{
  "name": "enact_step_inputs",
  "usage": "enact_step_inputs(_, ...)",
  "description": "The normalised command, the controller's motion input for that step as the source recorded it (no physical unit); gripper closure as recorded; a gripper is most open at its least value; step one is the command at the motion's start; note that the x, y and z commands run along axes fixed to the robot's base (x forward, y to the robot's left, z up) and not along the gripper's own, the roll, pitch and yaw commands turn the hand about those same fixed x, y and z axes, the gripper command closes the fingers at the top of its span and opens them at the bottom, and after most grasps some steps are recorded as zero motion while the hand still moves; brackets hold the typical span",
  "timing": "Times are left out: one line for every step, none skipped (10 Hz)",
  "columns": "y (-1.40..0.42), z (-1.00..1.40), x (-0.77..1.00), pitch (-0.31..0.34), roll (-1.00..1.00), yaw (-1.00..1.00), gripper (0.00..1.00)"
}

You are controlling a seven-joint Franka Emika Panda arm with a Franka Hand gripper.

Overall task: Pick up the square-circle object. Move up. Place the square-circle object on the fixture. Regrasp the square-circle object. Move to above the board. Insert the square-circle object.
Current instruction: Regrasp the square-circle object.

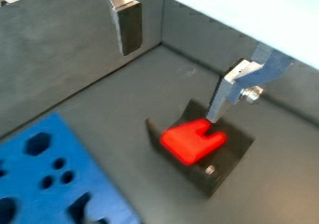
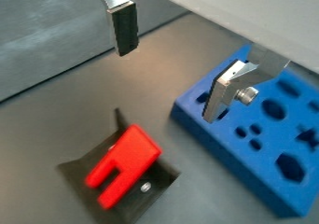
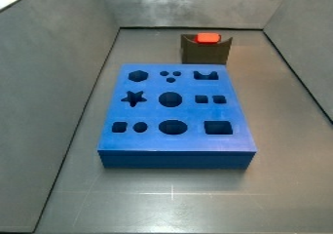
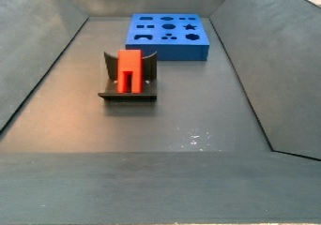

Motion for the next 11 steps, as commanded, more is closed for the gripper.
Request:
enact_step_inputs(-0.02, 0.01, -0.02, -0.001, 1.0, 0.02, 0.0)
enact_step_inputs(-0.02, 0.01, -0.02, 0.001, 1.0, 0.03, 0.0)
enact_step_inputs(-0.02, 0.01, -0.01, 0.007, 1.0, 0.03, 0.0)
enact_step_inputs(-0.02, 0.01, 0.0, 0.009, 1.0, 0.03, 0.0)
enact_step_inputs(-0.02, -0.01, 0.02, 0.02, 1.0, 0.03, 0.0)
enact_step_inputs(-0.02, -0.01, 0.03, 0.025, 1.0, 0.03, 0.0)
enact_step_inputs(-0.03, -0.01, 0.05, 0.039, 1.0, 0.04, 0.0)
enact_step_inputs(-0.03, -0.01, 0.06, 0.047, 1.0, 0.04, 0.0)
enact_step_inputs(-0.03, -0.01, 0.07, 0.069, 1.0, 0.05, 0.0)
enact_step_inputs(-0.03, -0.01, 0.09, 0.091, 1.0, 0.06, 0.0)
enact_step_inputs(-0.04, -0.02, 0.1, 0.129, 1.0, 0.08, 0.0)
